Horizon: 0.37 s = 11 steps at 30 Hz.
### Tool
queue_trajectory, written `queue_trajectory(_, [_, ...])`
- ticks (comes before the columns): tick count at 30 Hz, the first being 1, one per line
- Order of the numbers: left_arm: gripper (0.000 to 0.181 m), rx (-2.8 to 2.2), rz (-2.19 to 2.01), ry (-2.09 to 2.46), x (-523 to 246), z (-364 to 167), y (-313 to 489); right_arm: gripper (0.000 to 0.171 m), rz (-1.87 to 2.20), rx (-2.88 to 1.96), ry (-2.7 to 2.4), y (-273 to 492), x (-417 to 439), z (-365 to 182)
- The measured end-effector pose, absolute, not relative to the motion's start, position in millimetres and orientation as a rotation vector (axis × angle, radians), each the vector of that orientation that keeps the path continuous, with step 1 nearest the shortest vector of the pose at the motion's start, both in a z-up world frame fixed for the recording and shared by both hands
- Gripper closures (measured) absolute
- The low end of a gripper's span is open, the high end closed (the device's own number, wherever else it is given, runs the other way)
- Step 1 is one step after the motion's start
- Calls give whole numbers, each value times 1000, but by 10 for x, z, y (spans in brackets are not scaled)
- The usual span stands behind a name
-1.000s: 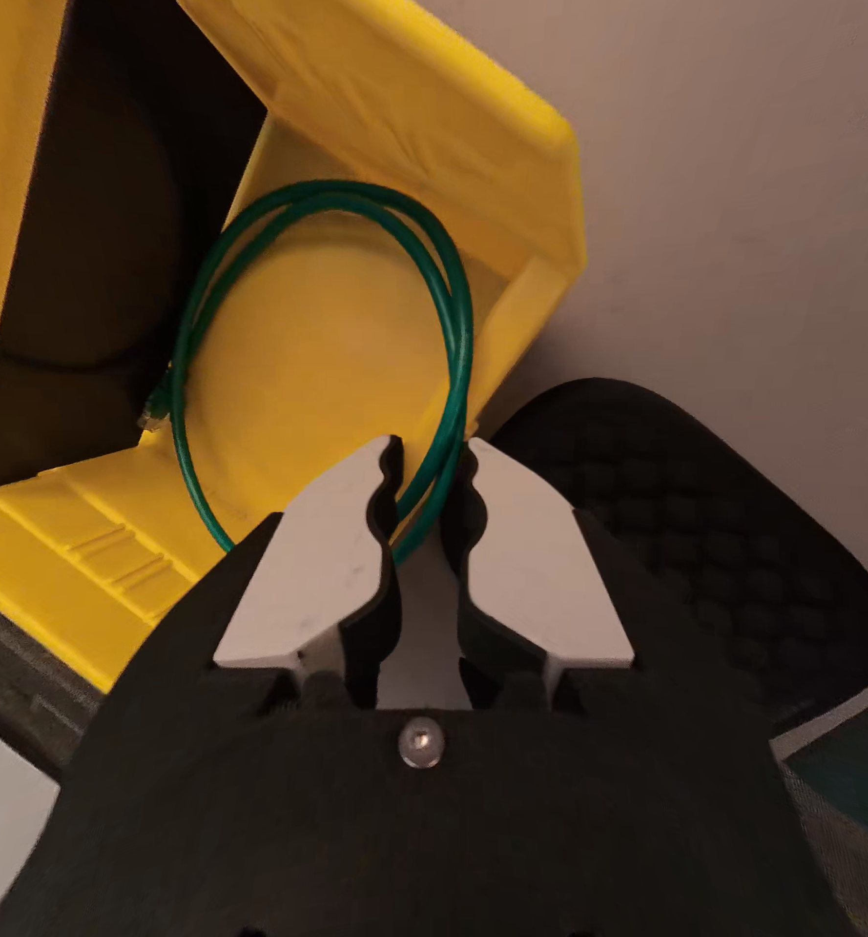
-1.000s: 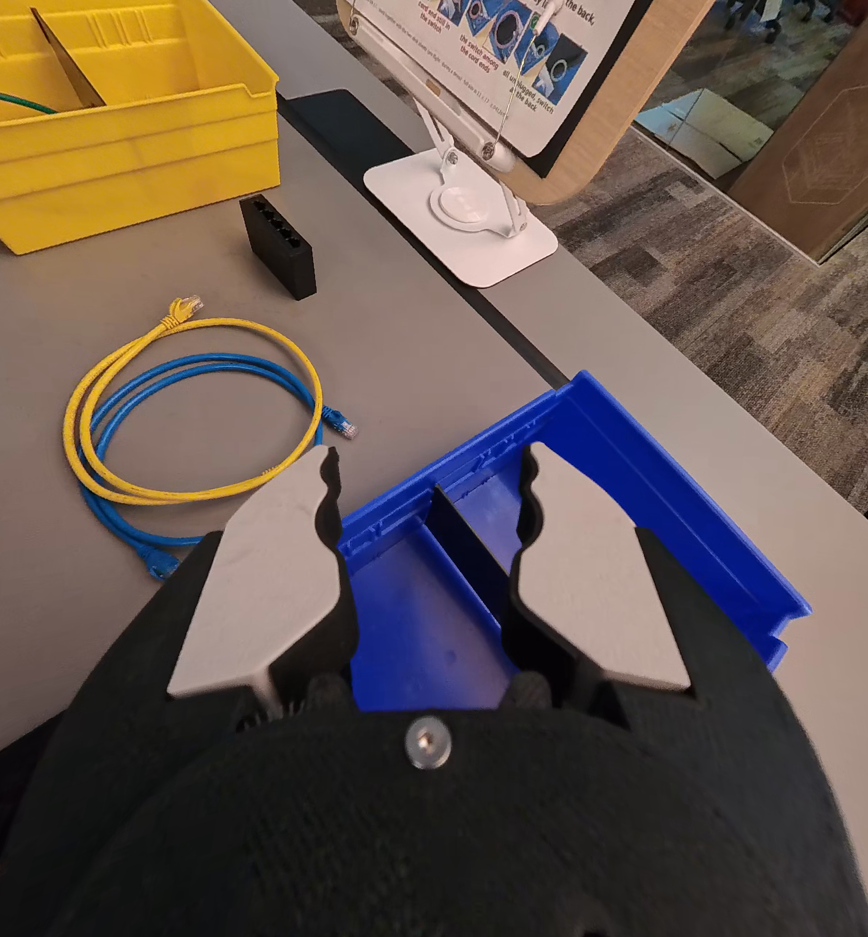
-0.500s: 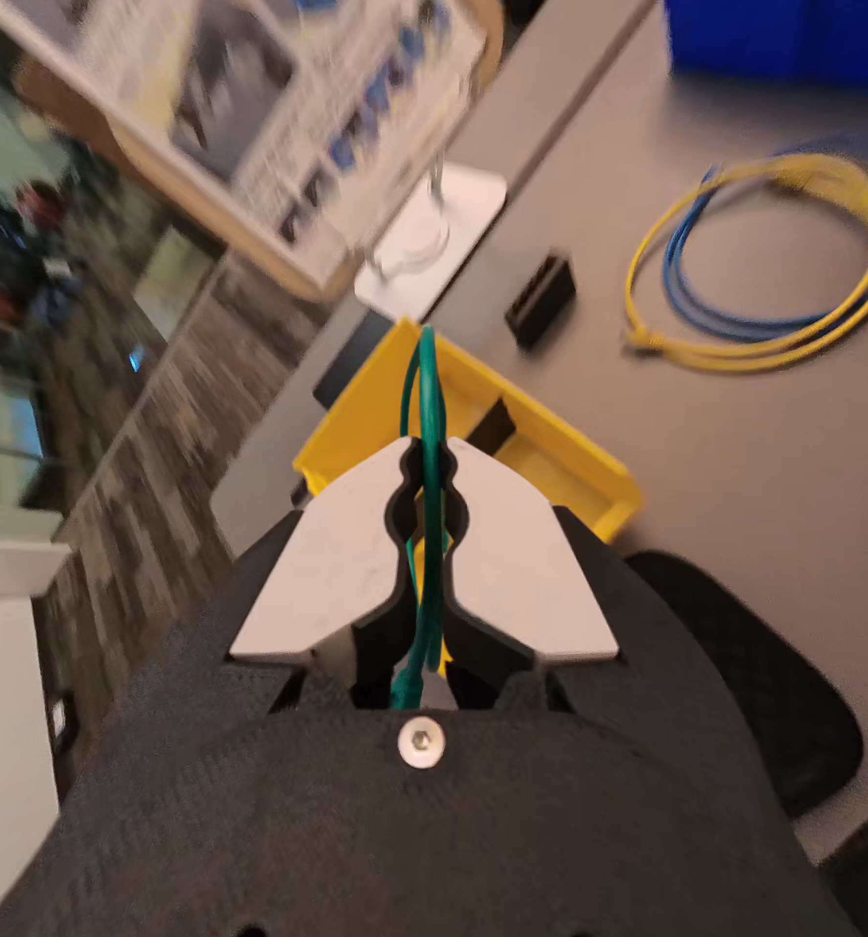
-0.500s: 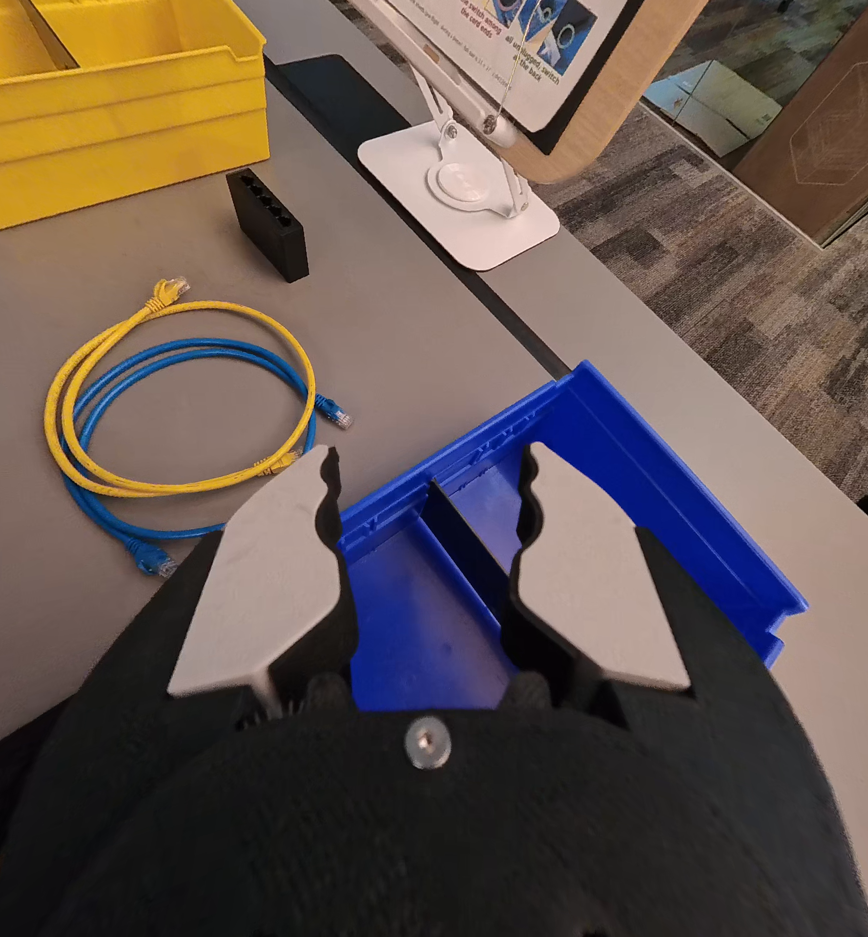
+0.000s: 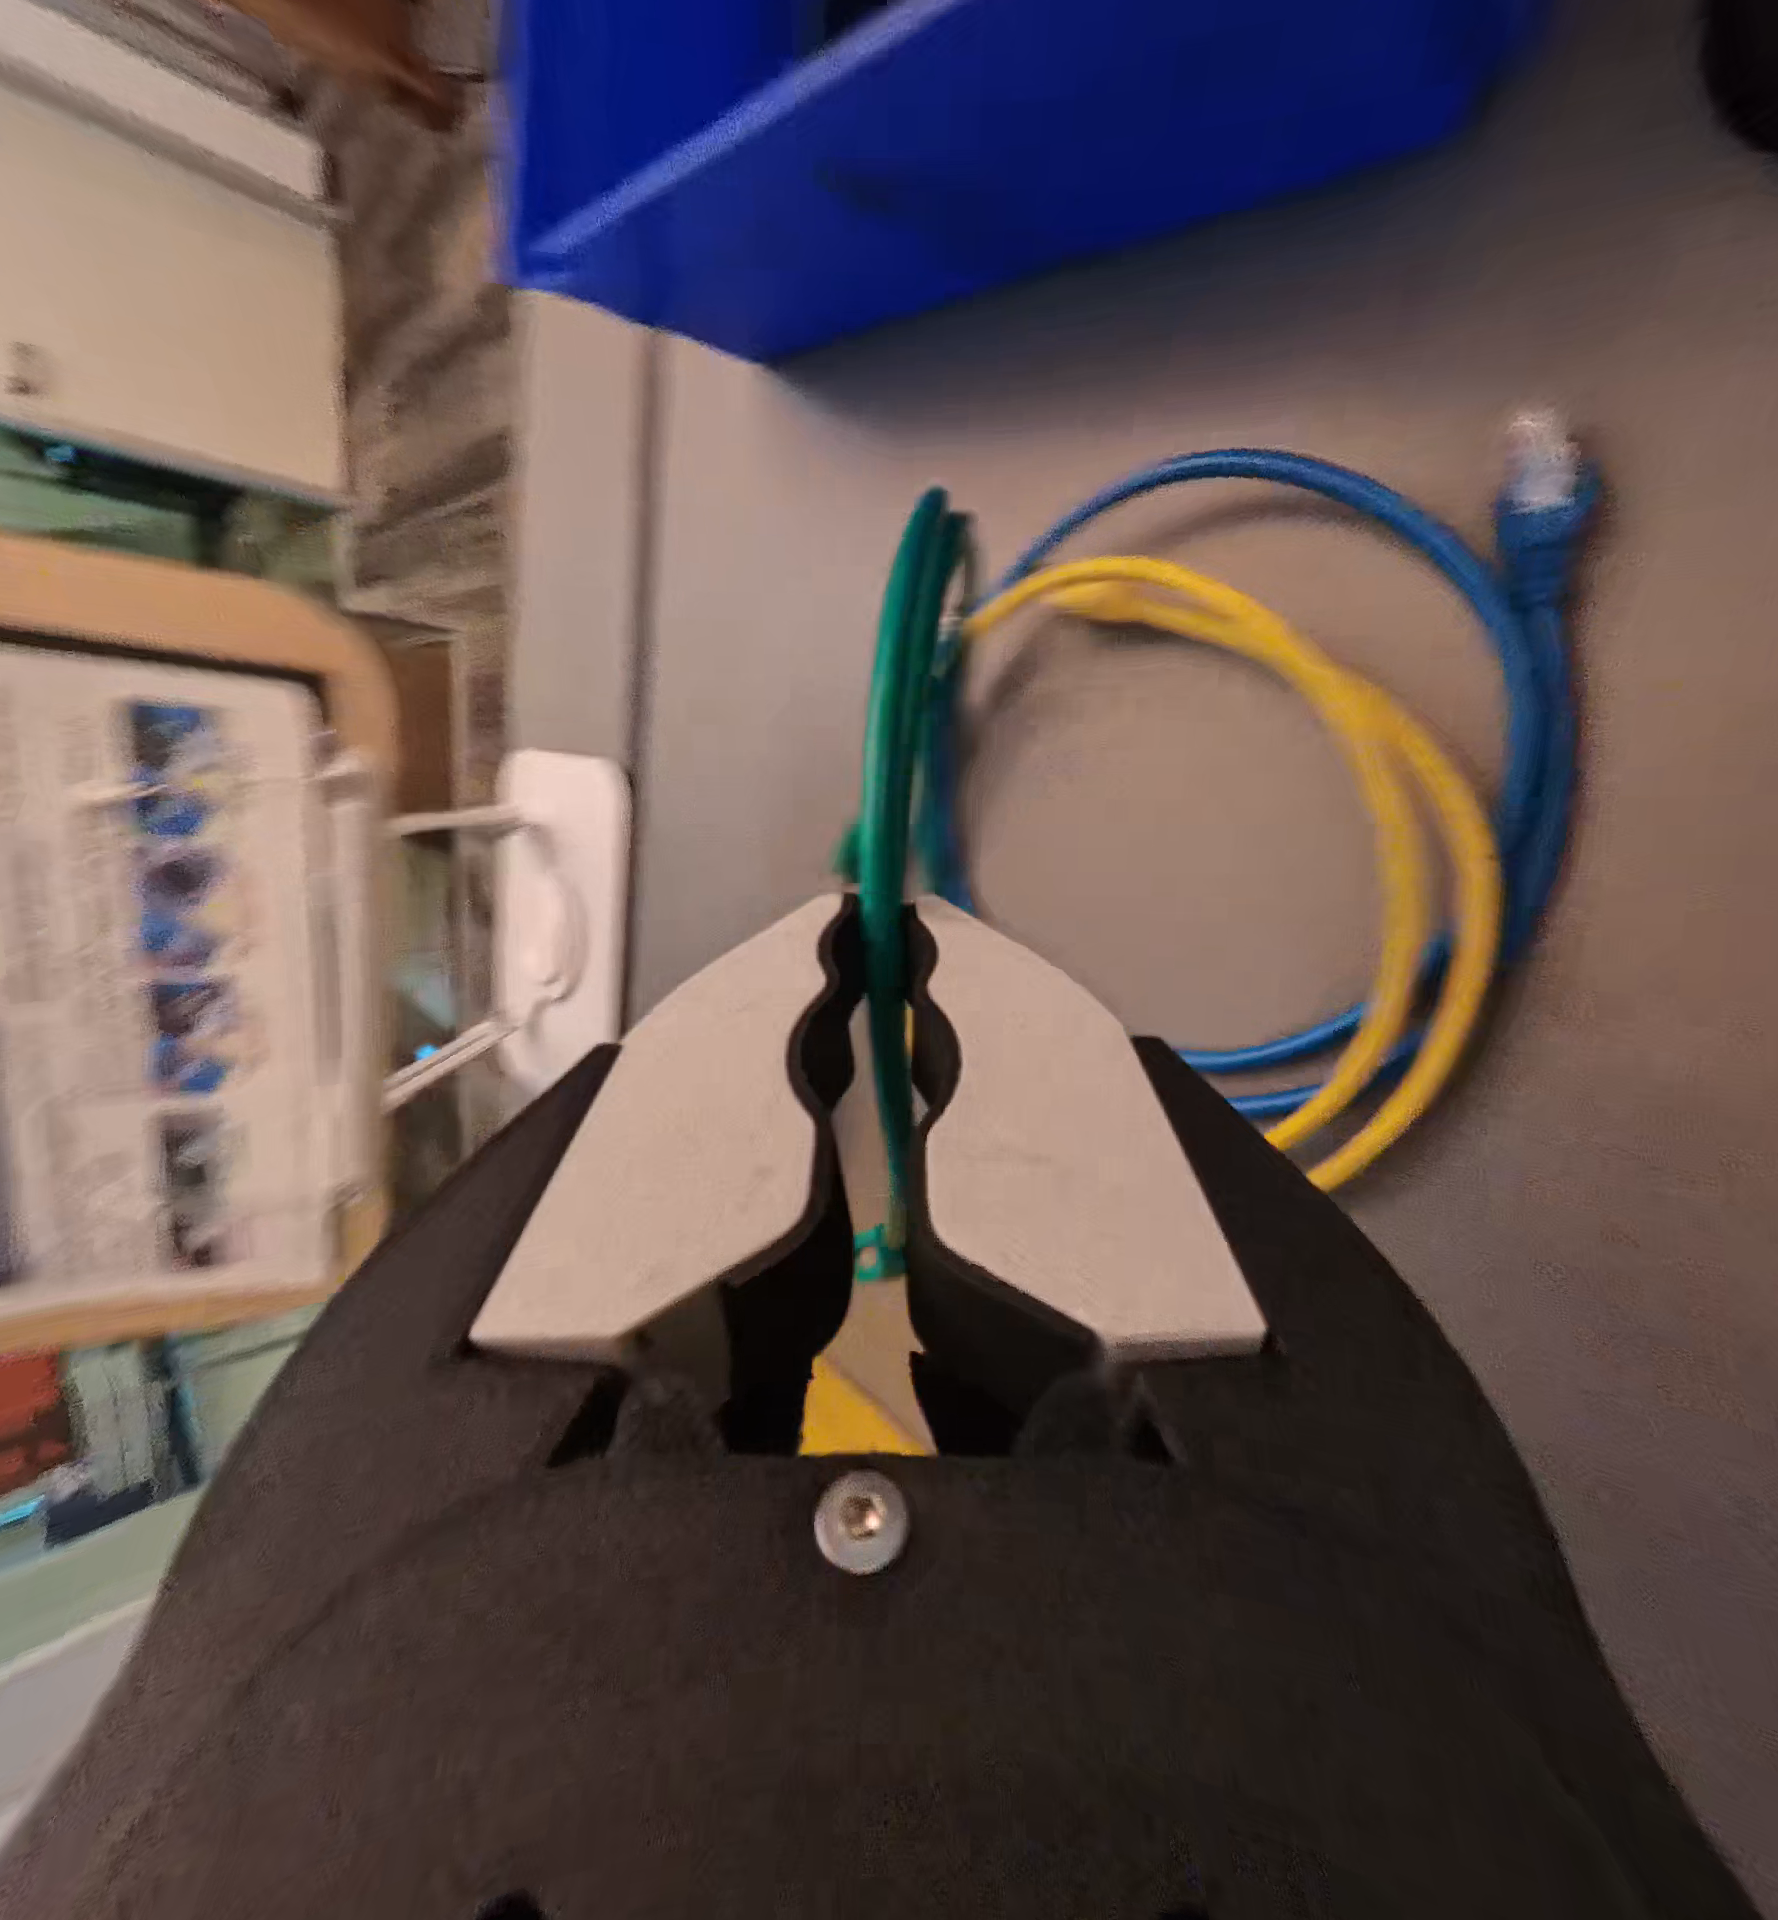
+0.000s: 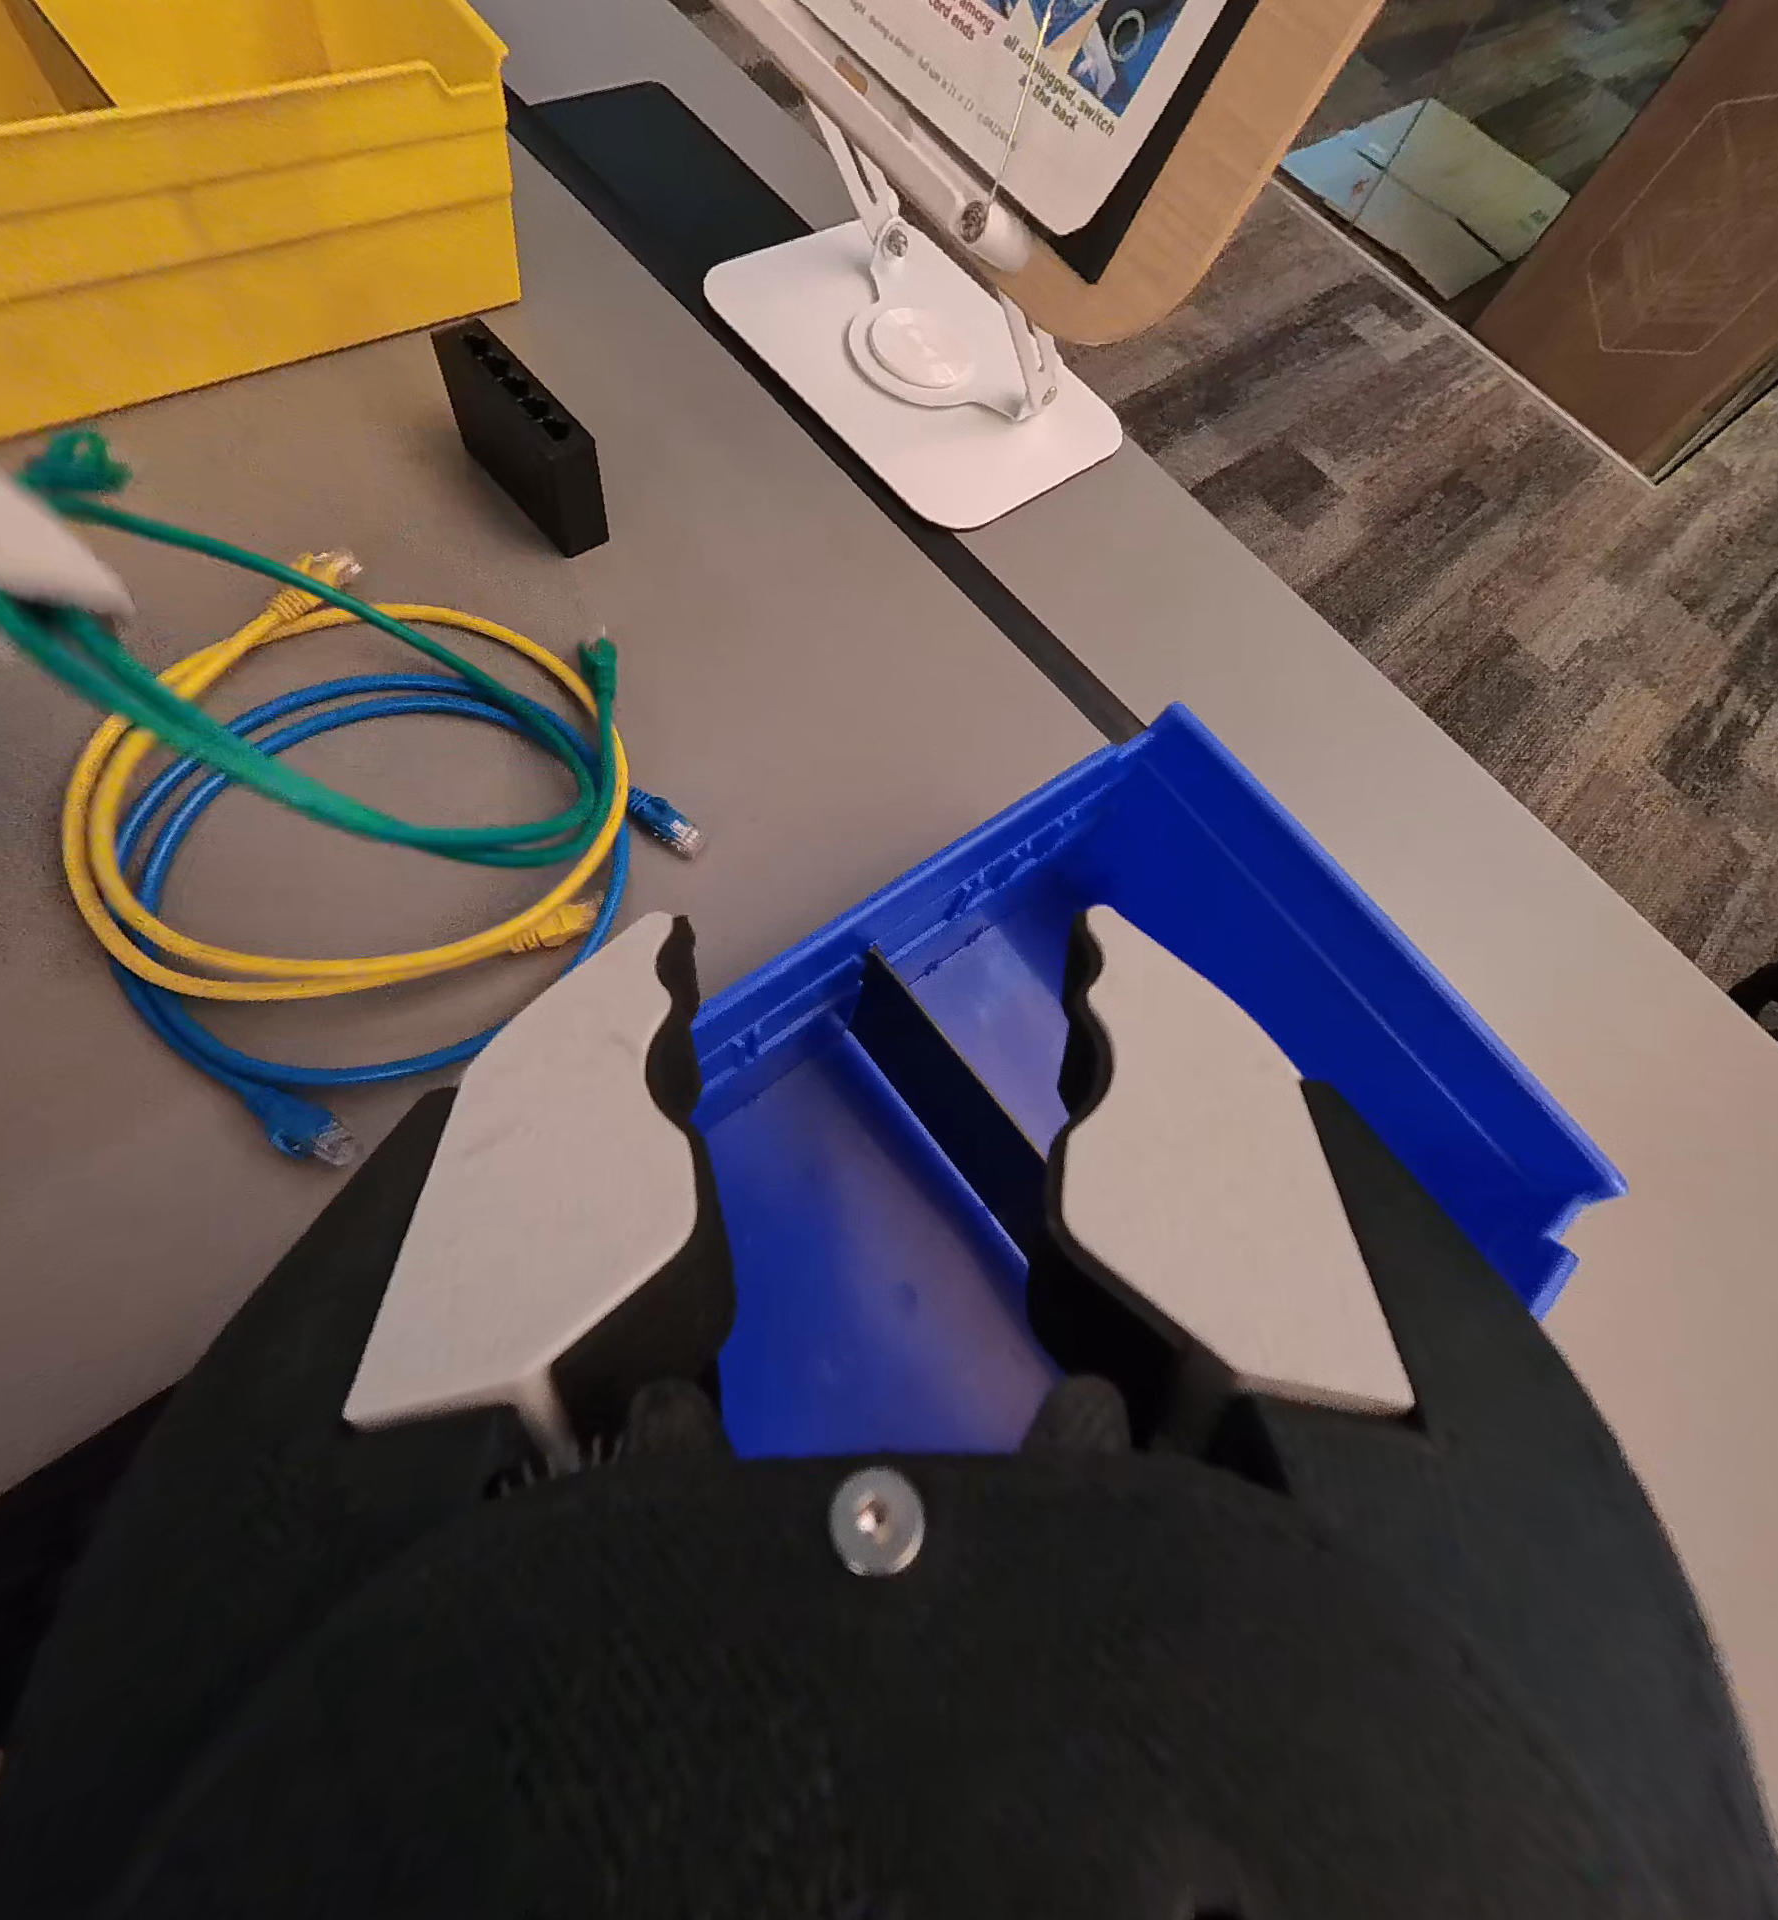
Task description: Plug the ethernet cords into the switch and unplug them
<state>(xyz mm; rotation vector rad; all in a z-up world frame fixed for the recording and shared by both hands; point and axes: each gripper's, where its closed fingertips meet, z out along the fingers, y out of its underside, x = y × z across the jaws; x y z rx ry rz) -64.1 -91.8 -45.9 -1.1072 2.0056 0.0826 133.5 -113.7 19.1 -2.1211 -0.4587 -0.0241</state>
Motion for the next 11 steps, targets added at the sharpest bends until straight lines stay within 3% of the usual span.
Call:
queue_trajectory(1, [176, -1114, 51, 2057, -614, -649, -1030, 102, -23, -2119, -452, -1146, 1353, 196])
queue_trajectory(6, [176, -1233, -54, 2217, -687, -1252, -1348, 102, -4, -2099, -434, -1161, 1399, 223])
queue_trajectory(11, [173, -1414, -303, 2236, -751, -1469, -1538, 102, 9, -2105, -435, -1144, 1396, 201])
